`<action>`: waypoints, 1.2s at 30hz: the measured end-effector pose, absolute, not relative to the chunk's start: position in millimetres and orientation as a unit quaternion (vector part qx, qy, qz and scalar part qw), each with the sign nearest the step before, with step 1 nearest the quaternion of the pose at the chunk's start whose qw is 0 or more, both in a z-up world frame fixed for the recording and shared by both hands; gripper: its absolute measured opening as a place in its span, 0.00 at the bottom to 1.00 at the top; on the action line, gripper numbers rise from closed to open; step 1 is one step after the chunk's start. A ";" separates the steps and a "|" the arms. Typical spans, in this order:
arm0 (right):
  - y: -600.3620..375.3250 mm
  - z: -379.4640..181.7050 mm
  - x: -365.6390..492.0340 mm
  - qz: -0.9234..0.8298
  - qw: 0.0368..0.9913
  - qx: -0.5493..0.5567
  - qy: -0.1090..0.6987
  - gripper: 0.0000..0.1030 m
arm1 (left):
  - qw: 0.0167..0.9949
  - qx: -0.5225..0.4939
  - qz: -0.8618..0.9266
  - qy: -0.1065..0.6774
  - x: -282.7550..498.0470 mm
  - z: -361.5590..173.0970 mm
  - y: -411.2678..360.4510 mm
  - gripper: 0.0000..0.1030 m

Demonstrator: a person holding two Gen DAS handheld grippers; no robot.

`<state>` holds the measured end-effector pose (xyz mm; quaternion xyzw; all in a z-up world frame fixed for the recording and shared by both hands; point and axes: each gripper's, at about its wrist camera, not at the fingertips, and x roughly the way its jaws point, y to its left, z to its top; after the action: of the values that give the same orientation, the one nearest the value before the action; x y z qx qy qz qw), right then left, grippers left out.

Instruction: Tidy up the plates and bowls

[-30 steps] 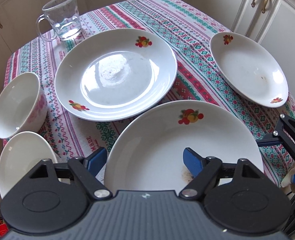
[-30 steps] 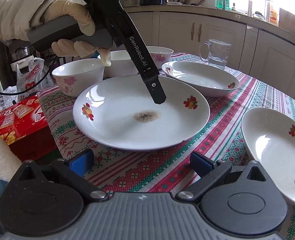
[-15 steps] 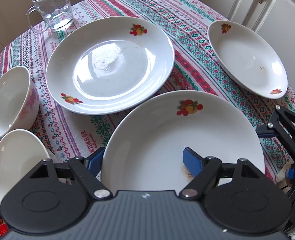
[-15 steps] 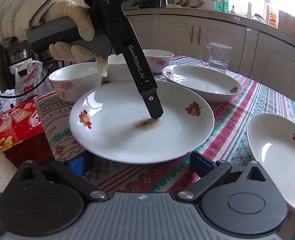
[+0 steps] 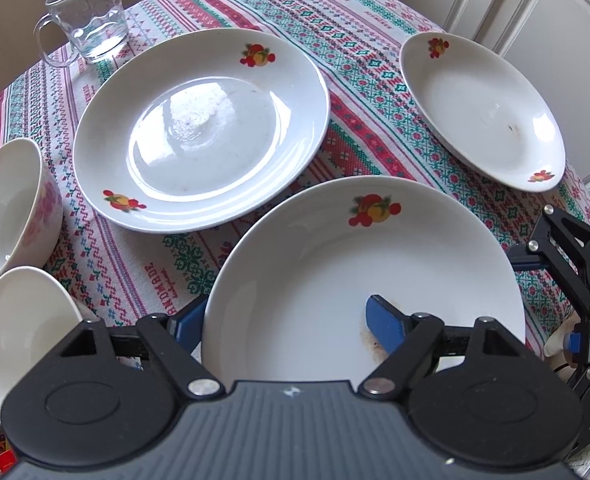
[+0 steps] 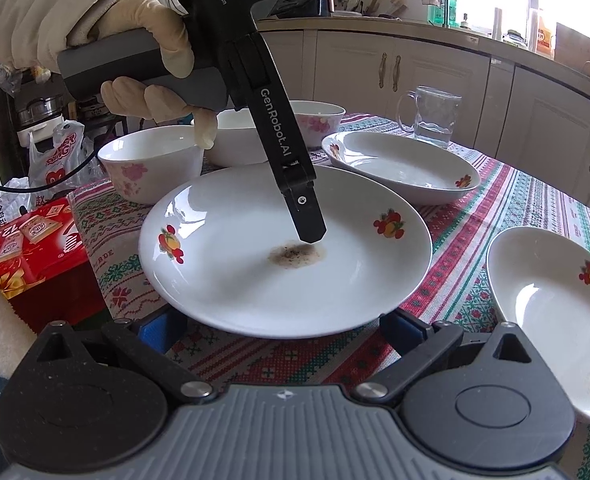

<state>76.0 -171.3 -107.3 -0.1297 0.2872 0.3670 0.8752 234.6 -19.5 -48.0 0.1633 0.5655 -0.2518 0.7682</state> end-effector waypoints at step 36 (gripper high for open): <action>-183.7 -98.6 83.5 0.363 0.870 -0.149 0.299 1.00 | 0.759 0.116 -0.286 0.573 229.6 -46.1 -17.5 0.77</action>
<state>83.5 -183.7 -98.6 -0.1493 0.2991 0.3629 0.8698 229.6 -17.5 -46.1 0.1162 0.5734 -0.2859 0.7589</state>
